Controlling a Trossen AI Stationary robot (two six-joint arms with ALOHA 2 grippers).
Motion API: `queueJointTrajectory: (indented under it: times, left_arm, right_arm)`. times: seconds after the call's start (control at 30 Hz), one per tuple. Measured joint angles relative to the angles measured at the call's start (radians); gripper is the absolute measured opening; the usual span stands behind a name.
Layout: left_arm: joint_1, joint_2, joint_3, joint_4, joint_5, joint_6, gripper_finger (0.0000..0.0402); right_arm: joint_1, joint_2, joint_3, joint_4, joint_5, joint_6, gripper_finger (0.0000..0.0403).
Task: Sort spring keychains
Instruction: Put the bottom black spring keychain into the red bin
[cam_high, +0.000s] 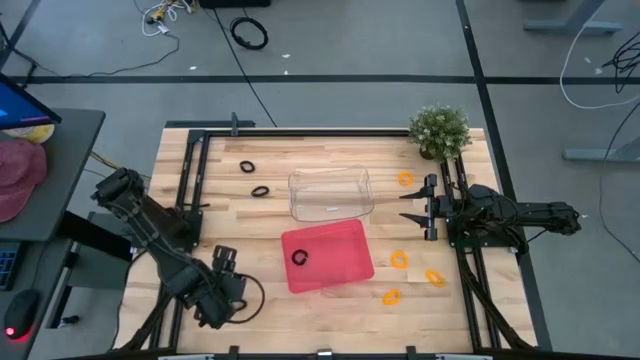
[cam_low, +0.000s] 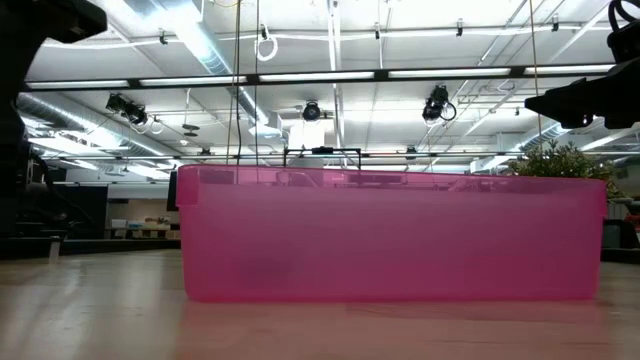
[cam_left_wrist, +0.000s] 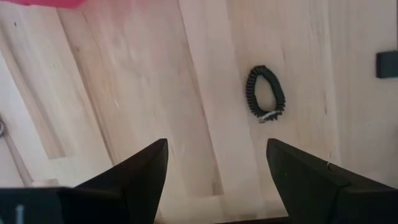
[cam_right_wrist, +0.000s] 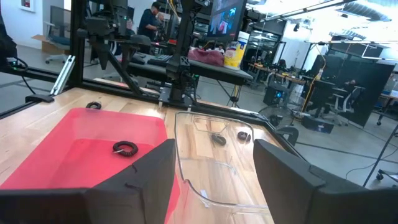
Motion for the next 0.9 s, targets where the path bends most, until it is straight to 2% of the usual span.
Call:
queueJointTrajectory:
  times: [0.6, 0.9]
  left_arm:
    - [-0.115, 0.0, 0.0, -0.005, -0.042, -0.132, 0.0277]
    - [-0.154, 0.007, 0.0, -0.008, -0.089, -0.282, 0.0277]
  right_arm:
    - [0.0, 0.0, 0.0, 0.0, 0.0, 0.0, 0.0222]
    - [0.0, 0.0, 0.0, 0.0, 0.0, 0.0, 0.0222]
